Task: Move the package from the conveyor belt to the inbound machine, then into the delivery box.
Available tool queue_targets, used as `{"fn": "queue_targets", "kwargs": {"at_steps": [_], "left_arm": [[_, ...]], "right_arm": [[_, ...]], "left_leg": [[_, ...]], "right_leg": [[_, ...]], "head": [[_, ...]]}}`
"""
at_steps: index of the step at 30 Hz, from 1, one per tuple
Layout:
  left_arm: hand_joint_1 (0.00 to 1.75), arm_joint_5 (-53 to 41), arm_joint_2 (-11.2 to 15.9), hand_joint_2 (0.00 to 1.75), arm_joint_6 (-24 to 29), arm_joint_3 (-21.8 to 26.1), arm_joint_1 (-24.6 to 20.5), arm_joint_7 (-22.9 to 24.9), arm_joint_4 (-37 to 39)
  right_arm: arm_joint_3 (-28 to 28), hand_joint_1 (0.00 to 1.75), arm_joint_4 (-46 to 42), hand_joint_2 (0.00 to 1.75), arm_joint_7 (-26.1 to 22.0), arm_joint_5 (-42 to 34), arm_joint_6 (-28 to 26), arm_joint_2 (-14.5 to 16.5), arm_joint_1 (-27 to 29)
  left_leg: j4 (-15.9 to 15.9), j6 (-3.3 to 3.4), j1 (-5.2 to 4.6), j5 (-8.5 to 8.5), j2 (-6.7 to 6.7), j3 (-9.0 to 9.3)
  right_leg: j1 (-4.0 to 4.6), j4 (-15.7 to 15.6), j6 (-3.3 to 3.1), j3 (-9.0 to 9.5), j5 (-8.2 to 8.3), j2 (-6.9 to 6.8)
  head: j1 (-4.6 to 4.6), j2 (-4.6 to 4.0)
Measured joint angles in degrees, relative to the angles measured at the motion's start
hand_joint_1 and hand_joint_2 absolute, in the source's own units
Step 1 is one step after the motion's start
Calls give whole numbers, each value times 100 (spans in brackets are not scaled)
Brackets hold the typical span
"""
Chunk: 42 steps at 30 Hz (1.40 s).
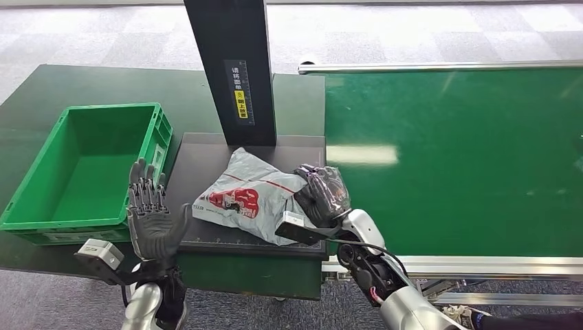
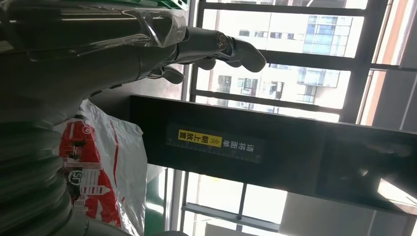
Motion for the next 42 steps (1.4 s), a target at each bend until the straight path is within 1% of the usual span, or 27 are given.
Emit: {"fn": "queue_targets", "kwargs": {"at_steps": [1,2,9,14,17,19,22,26,30,31,33,36,39,42], "left_arm": [[0,-17,2,175,2,-14,7,1,0],[0,-35,6,175,1,-28,14,3,0],[0,-209,42,175,-62,-165,46,31,47],[0,-238,46,175,-71,-236,44,46,63],[0,-262,46,175,-96,-261,43,112,63],[0,-306,46,175,-87,-281,43,142,63],[0,-456,46,175,97,-296,42,130,63],[0,-620,46,175,304,-305,41,122,86],[0,-871,49,175,517,-343,35,146,154],[0,-952,51,175,590,-348,31,151,178],[0,-1108,56,175,737,-349,19,173,227],[0,-1432,71,175,952,-350,-8,312,317],[0,-2015,92,175,1072,-372,-73,784,516],[0,-2639,116,175,1153,-420,-162,1223,876]], "right_arm": [[-98,3,11,175,-7,-81,43,17,0],[-190,0,15,175,-11,-139,86,29,0],[-789,0,-32,175,17,-445,624,43,6],[-1062,0,-77,175,289,-308,674,38,6],[-1224,0,-166,175,336,-436,889,29,25],[-1347,0,-271,175,369,-633,1235,20,69],[-1566,0,-480,175,358,-1155,2015,5,192],[-1869,0,-751,175,187,-2177,3329,-2,352],[-2083,0,-951,175,260,-3272,4662,-3,465],[-2113,0,-995,175,275,-3480,4902,-3,489],[-2145,0,-1067,175,298,-3768,5185,-5,520],[-2157,0,-1207,175,311,-4058,5316,-21,537],[-2144,0,-1406,175,313,-4203,5314,-44,555],[-2082,0,-1630,175,312,-4132,5209,-55,585]], "left_leg": [[0,0,0,0,0,0],[0,0,0,0,0,0],[1,1,-1,-1,1,0],[1,0,-1,0,3,3],[1,0,-1,0,3,4],[1,0,-1,-1,3,4],[1,1,-1,-1,3,3],[1,1,-1,-2,5,3],[1,1,-1,-2,6,4],[1,1,-1,-2,7,4],[1,1,-1,-2,7,4],[1,1,-1,-2,7,4],[1,1,-1,-2,7,4],[1,1,-2,-2,9,4]], "right_leg": [[0,0,0,0,0,0],[0,0,0,0,0,0],[-1,0,0,0,0,0],[-1,0,0,0,0,0],[-1,0,0,0,0,0],[-1,0,0,0,0,0],[-1,0,0,0,0,0],[-1,-1,0,0,0,0],[-1,-1,0,0,0,1],[-1,-1,0,0,0,1],[-1,-1,0,0,0,1],[-1,-1,0,0,0,1],[-2,-1,0,0,0,1],[-2,-1,0,0,0,2]], "head": [[1,0],[1,1],[1,0],[1,0],[1,0],[1,0],[1,1],[0,0],[1,0],[1,0],[0,1],[1,0],[0,0],[0,0]]}}
